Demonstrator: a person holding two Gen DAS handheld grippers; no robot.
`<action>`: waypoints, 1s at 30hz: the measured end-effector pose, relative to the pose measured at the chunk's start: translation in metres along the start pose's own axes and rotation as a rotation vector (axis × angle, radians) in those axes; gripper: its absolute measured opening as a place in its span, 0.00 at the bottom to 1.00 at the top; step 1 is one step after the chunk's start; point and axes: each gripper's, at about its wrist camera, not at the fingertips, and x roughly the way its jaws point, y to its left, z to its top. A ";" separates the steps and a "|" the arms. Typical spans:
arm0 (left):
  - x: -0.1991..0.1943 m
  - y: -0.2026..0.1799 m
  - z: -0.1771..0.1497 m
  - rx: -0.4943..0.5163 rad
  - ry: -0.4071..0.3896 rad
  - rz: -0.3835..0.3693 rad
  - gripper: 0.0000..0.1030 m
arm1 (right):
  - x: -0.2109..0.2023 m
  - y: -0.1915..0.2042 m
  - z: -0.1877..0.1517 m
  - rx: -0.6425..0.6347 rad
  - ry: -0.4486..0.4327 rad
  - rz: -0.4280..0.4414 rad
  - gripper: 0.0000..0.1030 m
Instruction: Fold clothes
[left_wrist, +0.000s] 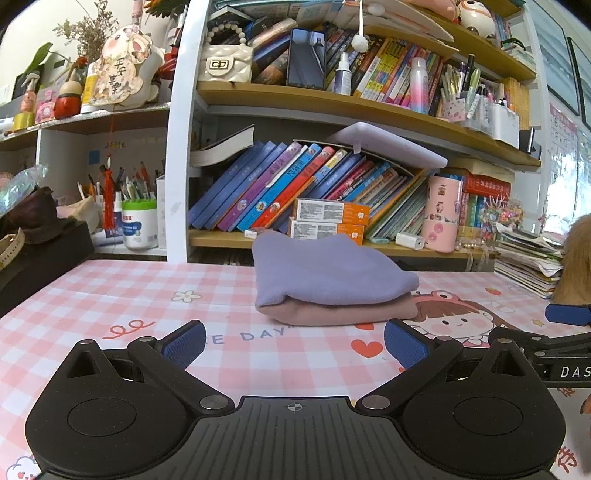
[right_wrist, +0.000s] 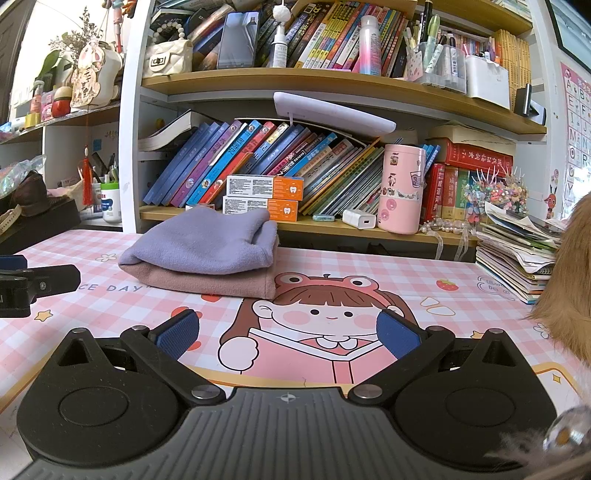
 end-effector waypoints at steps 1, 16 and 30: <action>0.000 0.000 0.000 -0.001 0.001 -0.001 1.00 | 0.000 0.000 0.000 0.000 0.000 0.000 1.00; 0.001 0.003 0.001 -0.019 0.010 -0.015 1.00 | 0.000 0.001 0.000 -0.001 0.003 -0.001 1.00; 0.001 0.005 0.001 -0.034 0.010 -0.006 1.00 | 0.001 0.001 0.000 -0.001 0.007 -0.001 1.00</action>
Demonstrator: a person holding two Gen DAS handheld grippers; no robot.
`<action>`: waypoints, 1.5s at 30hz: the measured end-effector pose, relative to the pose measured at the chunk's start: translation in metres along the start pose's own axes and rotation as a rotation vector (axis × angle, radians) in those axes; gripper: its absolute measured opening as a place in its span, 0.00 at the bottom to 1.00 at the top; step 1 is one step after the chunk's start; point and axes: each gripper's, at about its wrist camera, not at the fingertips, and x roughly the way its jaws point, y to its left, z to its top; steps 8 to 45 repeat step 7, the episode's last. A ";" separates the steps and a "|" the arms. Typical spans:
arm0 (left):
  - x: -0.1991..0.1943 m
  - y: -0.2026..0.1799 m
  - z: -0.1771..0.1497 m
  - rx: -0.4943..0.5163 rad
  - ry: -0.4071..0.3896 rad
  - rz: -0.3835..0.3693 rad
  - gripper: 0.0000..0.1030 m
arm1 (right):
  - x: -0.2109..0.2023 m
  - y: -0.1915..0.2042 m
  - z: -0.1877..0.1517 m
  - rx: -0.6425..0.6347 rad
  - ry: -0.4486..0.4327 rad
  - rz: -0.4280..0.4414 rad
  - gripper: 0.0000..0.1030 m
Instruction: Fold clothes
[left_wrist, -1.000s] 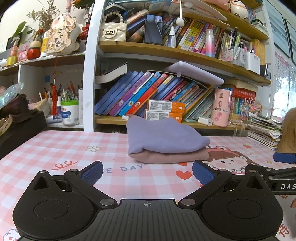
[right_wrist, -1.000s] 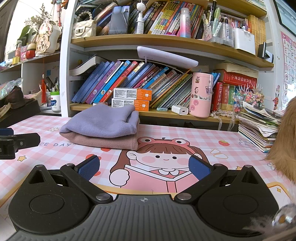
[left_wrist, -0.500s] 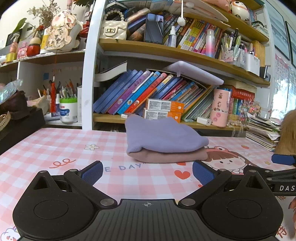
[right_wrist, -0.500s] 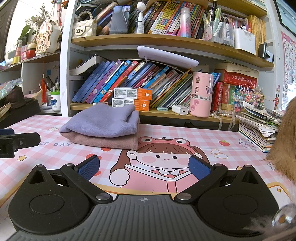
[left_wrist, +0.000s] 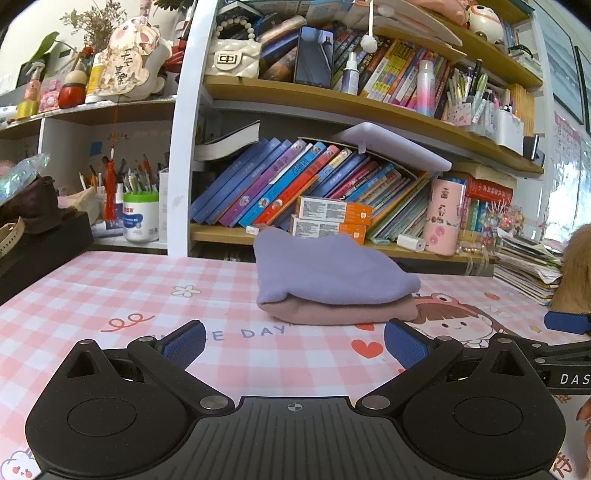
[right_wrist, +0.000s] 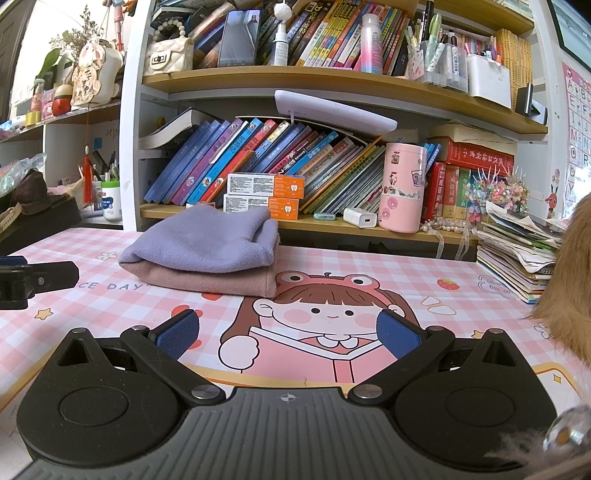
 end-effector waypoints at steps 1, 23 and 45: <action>0.000 0.000 0.000 -0.001 0.001 -0.001 1.00 | 0.000 0.000 0.000 0.000 0.000 0.000 1.00; 0.001 -0.001 0.000 0.007 0.008 -0.001 1.00 | 0.000 0.000 0.000 0.000 0.000 0.000 1.00; 0.001 -0.001 0.000 0.007 0.008 -0.001 1.00 | 0.000 0.000 0.000 0.000 0.000 0.000 1.00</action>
